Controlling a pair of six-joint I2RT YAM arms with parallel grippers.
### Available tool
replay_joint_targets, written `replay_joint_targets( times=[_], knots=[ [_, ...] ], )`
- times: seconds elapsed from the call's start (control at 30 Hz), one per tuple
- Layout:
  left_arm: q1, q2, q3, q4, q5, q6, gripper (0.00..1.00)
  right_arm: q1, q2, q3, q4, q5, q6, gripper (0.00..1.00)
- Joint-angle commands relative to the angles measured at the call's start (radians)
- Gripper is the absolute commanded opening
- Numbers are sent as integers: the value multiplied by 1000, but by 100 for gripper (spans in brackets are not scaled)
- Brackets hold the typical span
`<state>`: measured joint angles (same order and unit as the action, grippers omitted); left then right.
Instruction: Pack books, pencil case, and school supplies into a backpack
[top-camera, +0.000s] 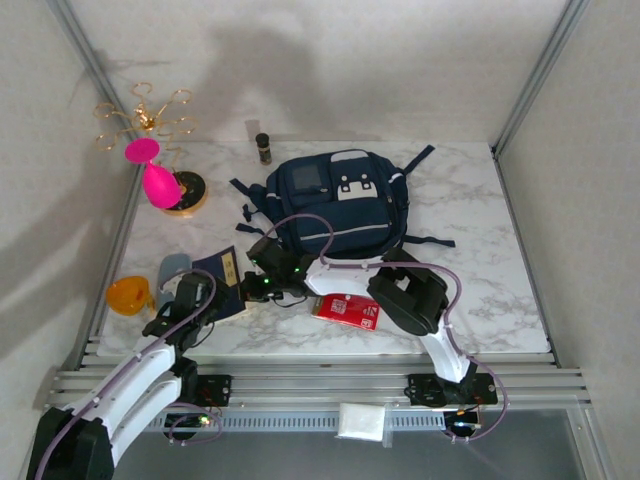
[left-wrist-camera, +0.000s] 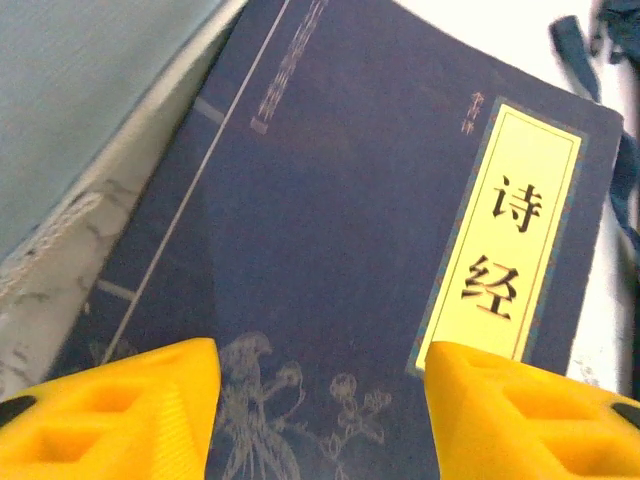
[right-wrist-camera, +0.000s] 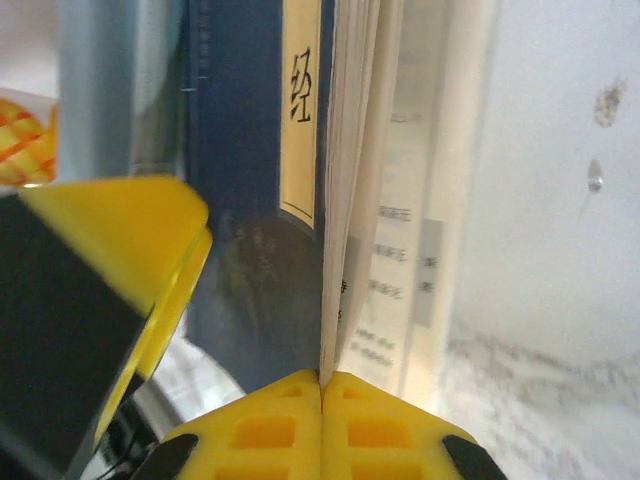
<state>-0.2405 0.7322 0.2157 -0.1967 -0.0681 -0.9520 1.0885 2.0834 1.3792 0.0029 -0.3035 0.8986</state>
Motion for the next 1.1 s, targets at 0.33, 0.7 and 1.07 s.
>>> replay_joint_targets(
  times=[0.33, 0.7, 1.07],
  knots=[
    [85, -12, 275, -200, 113, 150, 75, -97, -384, -165, 95, -99, -22, 0],
    [181, -11, 224, 38, 594, 50, 82, -200, -549, -174, 90, -272, -107, 0],
    [163, -33, 100, 380, 697, -256, 81, -256, -541, -174, 183, -412, -114, 0]
  ],
)
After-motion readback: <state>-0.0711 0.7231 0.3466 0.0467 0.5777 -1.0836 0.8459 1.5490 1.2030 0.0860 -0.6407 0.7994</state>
